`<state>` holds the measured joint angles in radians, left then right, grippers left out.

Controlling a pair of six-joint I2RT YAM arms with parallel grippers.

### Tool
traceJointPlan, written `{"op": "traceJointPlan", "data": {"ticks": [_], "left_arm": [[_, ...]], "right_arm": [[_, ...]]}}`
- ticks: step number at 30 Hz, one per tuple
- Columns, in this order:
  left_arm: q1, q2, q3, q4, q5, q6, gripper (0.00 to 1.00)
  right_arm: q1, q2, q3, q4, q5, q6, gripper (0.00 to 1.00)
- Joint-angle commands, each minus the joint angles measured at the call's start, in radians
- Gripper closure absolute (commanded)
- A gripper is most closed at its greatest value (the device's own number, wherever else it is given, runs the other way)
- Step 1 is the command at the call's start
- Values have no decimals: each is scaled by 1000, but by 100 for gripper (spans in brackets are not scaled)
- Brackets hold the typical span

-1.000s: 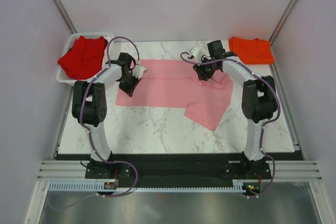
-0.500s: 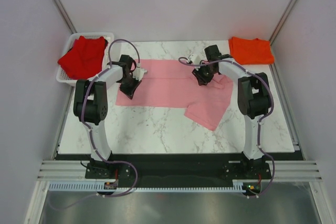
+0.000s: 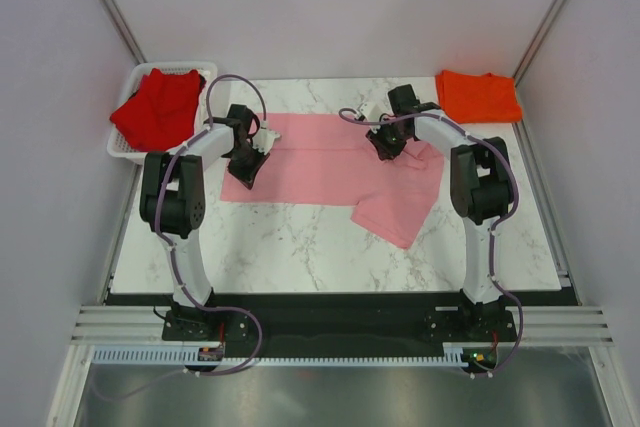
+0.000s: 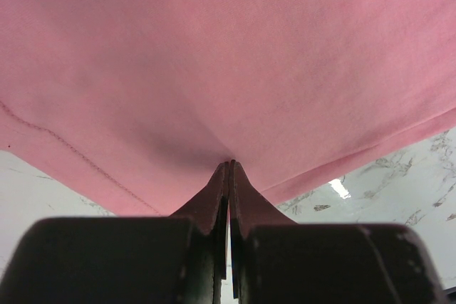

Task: Fold and stack the t-shirts
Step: Fold the tshirt

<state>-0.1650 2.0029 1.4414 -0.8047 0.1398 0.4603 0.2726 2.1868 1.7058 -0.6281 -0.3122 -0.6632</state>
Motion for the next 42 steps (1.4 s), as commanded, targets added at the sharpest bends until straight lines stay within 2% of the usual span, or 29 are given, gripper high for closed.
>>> {"op": "traceJointPlan", "data": {"ticks": [1,4,11,22,30,31,32,37,39,41,42], "left_arm": [[2,14,17,18,7,-29,98],[2,14,22,18,6,-31,98],[2,16,25,18,9,-29,98],[4,14,25,21,23,-37,98],[4,11,30,21,9,-26,98],[2,11,30,21,7,-26,98],[2,11,30,21,7,-28,98],[4,5,48,21,-8,-15,98],[4,7,86,18,-17,0,98],[4,23,128,19,-26,14,98],[4,31,152,15,-31,17,98]], "right_arm": [[7,-5,9,-2,1,-18,72],[8,-9,-3,-4,1,-16,74],[11,-42,3,-13,-14,-6,99],[43,-124,15,-73,-88,25,100],[76,-110,26,-97,-88,31,100],[77,-105,29,-101,-87,34,99],[79,-104,38,-101,-85,43,94],[82,-108,119,-154,-111,69,89],[80,-116,162,-153,-110,103,72],[79,-114,199,-148,-78,120,65],[76,-114,206,-133,-64,125,65]]}}
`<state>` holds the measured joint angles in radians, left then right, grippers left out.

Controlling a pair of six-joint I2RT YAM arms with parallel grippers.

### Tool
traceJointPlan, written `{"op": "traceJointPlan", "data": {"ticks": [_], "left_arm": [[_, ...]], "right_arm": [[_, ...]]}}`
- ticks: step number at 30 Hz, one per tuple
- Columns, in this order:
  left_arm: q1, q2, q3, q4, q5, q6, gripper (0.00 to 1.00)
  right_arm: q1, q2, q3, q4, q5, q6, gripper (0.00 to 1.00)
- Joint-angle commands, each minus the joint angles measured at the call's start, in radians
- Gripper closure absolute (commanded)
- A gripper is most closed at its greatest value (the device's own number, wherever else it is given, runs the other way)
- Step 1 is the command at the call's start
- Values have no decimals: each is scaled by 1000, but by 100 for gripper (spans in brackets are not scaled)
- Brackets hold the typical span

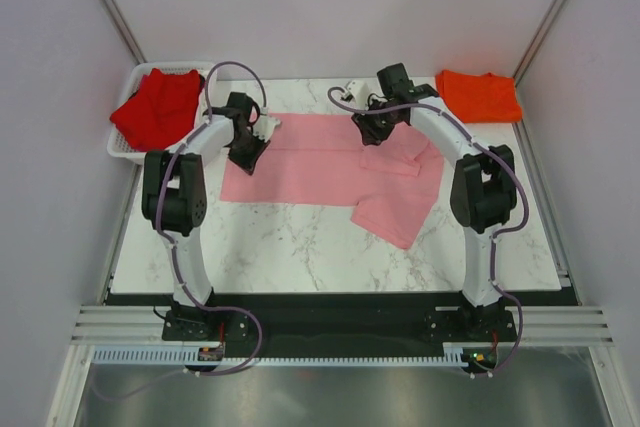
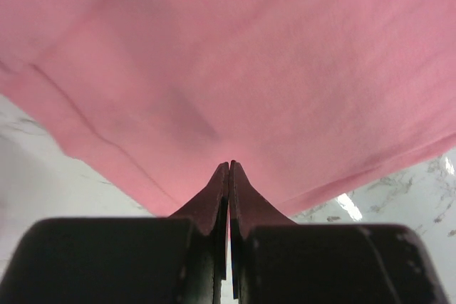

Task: Fold and stack the t-shirts
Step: Fold the tshirt

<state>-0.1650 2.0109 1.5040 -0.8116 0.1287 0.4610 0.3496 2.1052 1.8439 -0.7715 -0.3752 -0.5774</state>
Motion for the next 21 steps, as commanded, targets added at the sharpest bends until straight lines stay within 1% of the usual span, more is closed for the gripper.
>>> {"op": "traceJointPlan", "data": {"ticks": [1,2,3,5,6,8,9,12,13,15,18,21], "left_arm": [[4,40,152,19,-29,19,98],[4,55,186,12,-38,25,98],[4,96,261,-9,-41,30,97],[5,139,338,-34,-57,39,96],[4,190,413,-55,-61,41,96],[4,245,487,-76,-81,42,96],[4,291,552,-90,-87,42,96],[5,357,645,-93,-113,36,97],[7,395,663,-95,-123,31,97],[7,420,696,-98,-126,27,98],[12,454,706,-98,-126,21,98],[16,485,714,-98,-161,18,98]], "right_arm": [[-14,-24,69,23,33,40,64],[-20,-19,67,34,47,40,64],[-27,-11,69,46,59,37,64],[-55,15,75,55,105,34,63],[-79,24,75,70,119,36,64],[-103,48,75,90,160,40,64],[-128,58,77,104,173,42,64],[-162,88,77,133,212,40,65],[-184,104,77,143,222,40,66],[-204,119,86,155,231,37,66],[-228,148,90,184,252,28,66],[-242,199,118,192,283,21,67]]}}
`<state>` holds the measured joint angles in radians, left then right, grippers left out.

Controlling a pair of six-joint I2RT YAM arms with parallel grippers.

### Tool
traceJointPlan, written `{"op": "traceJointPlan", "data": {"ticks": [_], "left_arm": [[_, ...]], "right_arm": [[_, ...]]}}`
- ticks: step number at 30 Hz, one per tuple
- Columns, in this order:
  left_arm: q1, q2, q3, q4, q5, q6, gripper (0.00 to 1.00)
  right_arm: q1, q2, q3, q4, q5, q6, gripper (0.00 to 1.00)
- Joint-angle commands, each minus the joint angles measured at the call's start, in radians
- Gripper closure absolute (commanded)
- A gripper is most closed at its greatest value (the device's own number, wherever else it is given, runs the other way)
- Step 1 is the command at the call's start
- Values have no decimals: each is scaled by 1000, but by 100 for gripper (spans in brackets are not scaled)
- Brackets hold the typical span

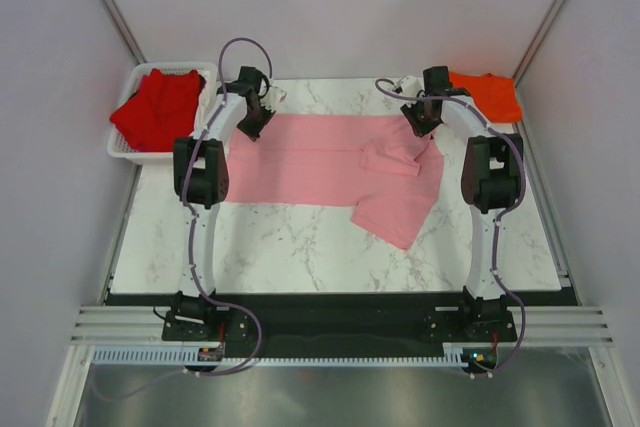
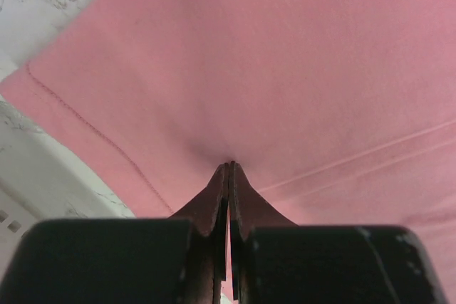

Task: Fold and stack the t-shirts
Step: Fold the tshirt

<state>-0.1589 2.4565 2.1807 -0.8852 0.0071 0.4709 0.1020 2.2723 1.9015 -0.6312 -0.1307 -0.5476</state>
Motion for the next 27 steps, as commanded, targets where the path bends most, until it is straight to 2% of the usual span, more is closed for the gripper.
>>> {"op": "traceJointPlan", "data": {"ticks": [1,10,13,21,25,27], "left_arm": [[15,48,40,-23,-47,6,98],[36,140,137,5,-104,34,98],[38,142,177,15,-111,38,98],[33,-22,96,12,-45,14,98],[16,-132,102,12,-35,-38,98],[-2,-203,91,12,-38,-44,96]], "right_arm": [[1,58,70,53,49,-14,67],[-5,249,286,56,125,-6,67],[-5,251,315,54,125,-5,67],[-10,95,240,116,109,-8,64],[-8,-23,220,116,4,-6,63],[-9,-127,142,114,-45,-58,62]]}}
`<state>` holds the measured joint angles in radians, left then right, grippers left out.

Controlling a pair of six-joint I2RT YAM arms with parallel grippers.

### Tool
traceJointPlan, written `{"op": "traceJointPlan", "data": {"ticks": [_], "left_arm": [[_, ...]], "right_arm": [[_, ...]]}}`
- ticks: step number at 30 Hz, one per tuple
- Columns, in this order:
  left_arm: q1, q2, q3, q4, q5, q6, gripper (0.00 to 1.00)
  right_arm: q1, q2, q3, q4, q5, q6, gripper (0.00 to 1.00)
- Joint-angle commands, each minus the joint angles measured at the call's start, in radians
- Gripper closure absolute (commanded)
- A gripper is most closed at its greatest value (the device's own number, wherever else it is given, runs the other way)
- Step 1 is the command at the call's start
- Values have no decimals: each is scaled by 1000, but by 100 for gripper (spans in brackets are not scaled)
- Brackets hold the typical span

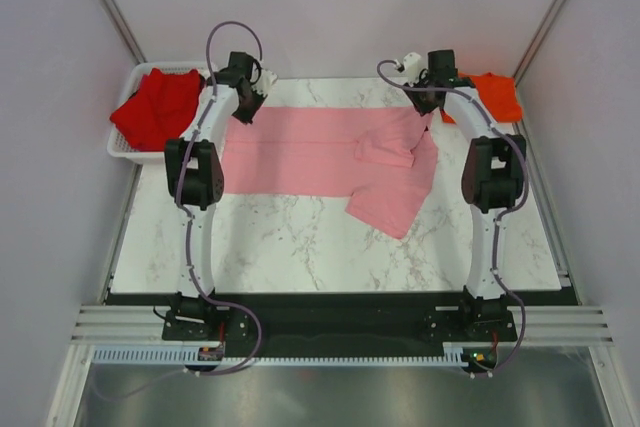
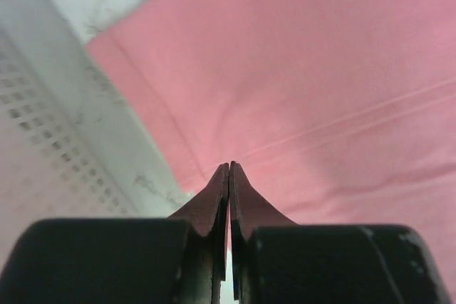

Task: Fold and stack the t-shirts
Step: Fold the tshirt

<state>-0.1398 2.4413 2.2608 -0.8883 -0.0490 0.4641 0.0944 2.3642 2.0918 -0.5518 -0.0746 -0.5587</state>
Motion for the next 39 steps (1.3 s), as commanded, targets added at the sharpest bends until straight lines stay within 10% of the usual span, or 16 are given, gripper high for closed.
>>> {"op": "traceJointPlan", "data": {"ticks": [1,11,39], "left_arm": [[-27,-208,-3,17,15,-38,94],[-49,-306,-317,-35,106,-76,68],[-87,-275,-322,-51,110,-70,70]], "right_arm": [[-2,-256,-134,36,-150,-72,62],[42,-490,-581,-131,-287,-389,64],[97,-313,-544,-80,-203,-339,64]]}}
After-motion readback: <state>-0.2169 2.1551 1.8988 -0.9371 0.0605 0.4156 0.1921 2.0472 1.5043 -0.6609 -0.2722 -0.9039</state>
